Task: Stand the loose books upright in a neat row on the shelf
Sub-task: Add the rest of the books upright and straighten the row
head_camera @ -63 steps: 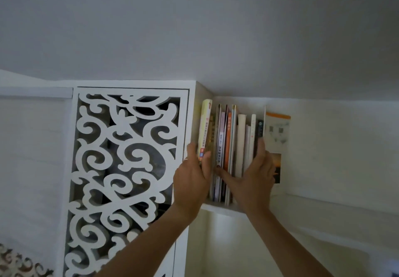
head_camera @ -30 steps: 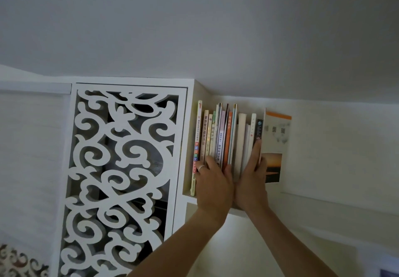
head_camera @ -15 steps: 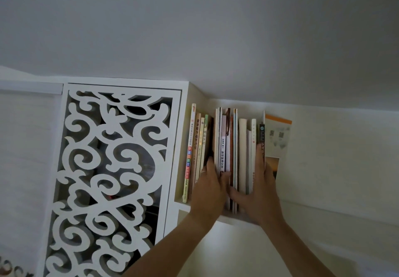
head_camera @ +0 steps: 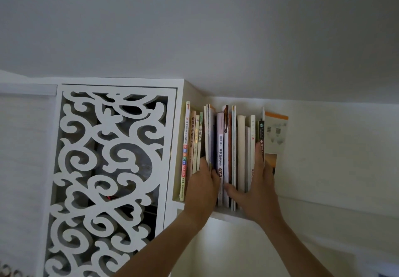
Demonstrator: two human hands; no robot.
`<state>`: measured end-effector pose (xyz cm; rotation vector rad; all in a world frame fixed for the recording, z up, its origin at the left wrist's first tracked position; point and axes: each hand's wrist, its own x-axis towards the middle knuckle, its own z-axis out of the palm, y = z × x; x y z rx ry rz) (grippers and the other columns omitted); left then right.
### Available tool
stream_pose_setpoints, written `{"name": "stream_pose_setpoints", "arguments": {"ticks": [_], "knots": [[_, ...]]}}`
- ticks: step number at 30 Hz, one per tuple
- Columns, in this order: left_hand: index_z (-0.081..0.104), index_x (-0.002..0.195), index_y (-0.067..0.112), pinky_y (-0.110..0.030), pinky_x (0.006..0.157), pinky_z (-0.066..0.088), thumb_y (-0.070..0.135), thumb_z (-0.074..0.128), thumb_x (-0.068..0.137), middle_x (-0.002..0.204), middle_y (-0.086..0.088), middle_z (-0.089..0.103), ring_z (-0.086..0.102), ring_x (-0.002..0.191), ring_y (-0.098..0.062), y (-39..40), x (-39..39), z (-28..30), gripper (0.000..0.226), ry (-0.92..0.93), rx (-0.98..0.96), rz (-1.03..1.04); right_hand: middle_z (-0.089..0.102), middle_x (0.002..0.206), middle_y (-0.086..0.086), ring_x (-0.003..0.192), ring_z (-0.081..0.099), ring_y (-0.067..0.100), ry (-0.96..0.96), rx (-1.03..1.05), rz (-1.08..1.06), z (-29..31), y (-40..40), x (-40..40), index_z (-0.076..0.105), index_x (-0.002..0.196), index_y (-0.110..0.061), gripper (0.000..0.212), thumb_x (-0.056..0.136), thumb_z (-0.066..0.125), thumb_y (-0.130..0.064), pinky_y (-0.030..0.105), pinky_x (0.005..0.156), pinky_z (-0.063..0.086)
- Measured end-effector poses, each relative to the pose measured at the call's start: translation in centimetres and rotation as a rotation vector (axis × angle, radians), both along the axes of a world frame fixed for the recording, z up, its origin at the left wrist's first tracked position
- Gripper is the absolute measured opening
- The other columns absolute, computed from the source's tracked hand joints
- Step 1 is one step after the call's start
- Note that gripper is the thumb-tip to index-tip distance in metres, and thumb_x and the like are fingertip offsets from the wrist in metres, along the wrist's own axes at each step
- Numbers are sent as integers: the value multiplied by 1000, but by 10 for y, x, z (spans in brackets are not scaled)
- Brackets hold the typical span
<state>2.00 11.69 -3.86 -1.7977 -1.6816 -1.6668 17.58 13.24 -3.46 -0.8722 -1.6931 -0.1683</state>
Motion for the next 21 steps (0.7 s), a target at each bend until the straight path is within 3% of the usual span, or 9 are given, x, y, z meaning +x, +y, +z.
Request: {"name": "stream_pose_setpoints", "arguments": {"ticks": [3, 5, 7, 10, 15, 21], "knots": [[17, 160, 10, -18, 82, 56, 32, 40, 110, 112, -4, 73, 72, 90, -11, 3, 4, -1, 59, 103, -17, 96, 20, 159, 8, 144, 33, 29, -9, 32, -29, 0, 0, -2, -9, 162, -33, 138, 67, 89, -54, 49, 100, 49], [4, 164, 11, -13, 80, 48, 33, 37, 111, 113, -2, 73, 72, 91, -10, 3, 6, 0, 66, 80, 11, 103, 12, 163, 12, 147, 30, 33, -18, 67, -53, -1, -1, -4, -7, 162, -30, 136, 68, 88, -56, 53, 97, 53], [3, 164, 19, -18, 79, 55, 33, 37, 110, 107, -4, 74, 73, 85, -12, 3, 8, 2, 65, -25, 69, 49, 5, 166, 12, 149, 27, 34, -27, 79, -78, -1, -5, -5, -4, 163, -30, 132, 69, 85, -59, 54, 93, 55], [-3, 161, 29, -37, 79, 64, 35, 41, 108, 107, -5, 73, 73, 84, -13, 10, 10, 4, 69, -100, 142, -35, 5, 166, 15, 147, 30, 36, -78, 95, -110, -3, -7, -6, 3, 164, -30, 123, 73, 82, -59, 55, 90, 59], [0, 163, 17, -23, 76, 60, 29, 54, 105, 107, -5, 72, 68, 78, -6, 6, 6, 7, 80, -61, 116, -100, 3, 165, 16, 152, 22, 37, -117, 74, -116, -1, -7, -6, 2, 164, -32, 117, 78, 73, -66, 58, 98, 53], [10, 162, 16, -38, 77, 65, 25, 54, 105, 116, -10, 71, 75, 86, -15, 1, 11, 7, 72, -86, 170, -150, 9, 162, 13, 148, 25, 33, -96, 68, -38, 10, -13, 3, -1, 163, -34, 127, 71, 87, -49, 57, 99, 53]]}}
